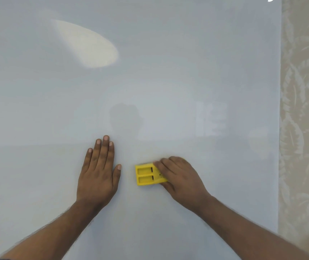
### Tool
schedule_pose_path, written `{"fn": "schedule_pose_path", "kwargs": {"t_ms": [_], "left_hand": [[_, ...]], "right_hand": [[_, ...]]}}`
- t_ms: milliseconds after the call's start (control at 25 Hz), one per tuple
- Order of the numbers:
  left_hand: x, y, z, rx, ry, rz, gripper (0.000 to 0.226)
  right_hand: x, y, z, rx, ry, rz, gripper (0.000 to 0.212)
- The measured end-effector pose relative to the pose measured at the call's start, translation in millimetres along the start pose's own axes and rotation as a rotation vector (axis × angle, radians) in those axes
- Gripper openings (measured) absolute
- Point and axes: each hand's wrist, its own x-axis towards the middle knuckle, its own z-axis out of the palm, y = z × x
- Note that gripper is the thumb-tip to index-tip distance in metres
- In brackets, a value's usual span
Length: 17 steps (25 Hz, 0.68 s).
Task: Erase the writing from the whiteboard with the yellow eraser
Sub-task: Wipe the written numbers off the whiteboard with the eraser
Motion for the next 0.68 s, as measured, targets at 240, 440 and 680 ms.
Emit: {"fn": "schedule_pose_path", "kwargs": {"t_ms": [240, 440, 680], "left_hand": [[-9.6, 5.4, 3.7, -0.005, -0.006, -0.026, 0.065], [-16.2, 8.4, 5.8, -0.008, 0.002, -0.028, 0.064], [-26.7, 6.3, 6.8, -0.006, -0.021, 0.021, 0.065]], "right_hand": [[-21.8, 47.1, -24.7, -0.096, -0.038, -0.03, 0.042], [16.5, 16.3, -3.8, 0.003, 0.101, 0.173, 0.048], [-46.6, -8.4, 7.3, 0.004, -0.088, -0.061, 0.042]]}}
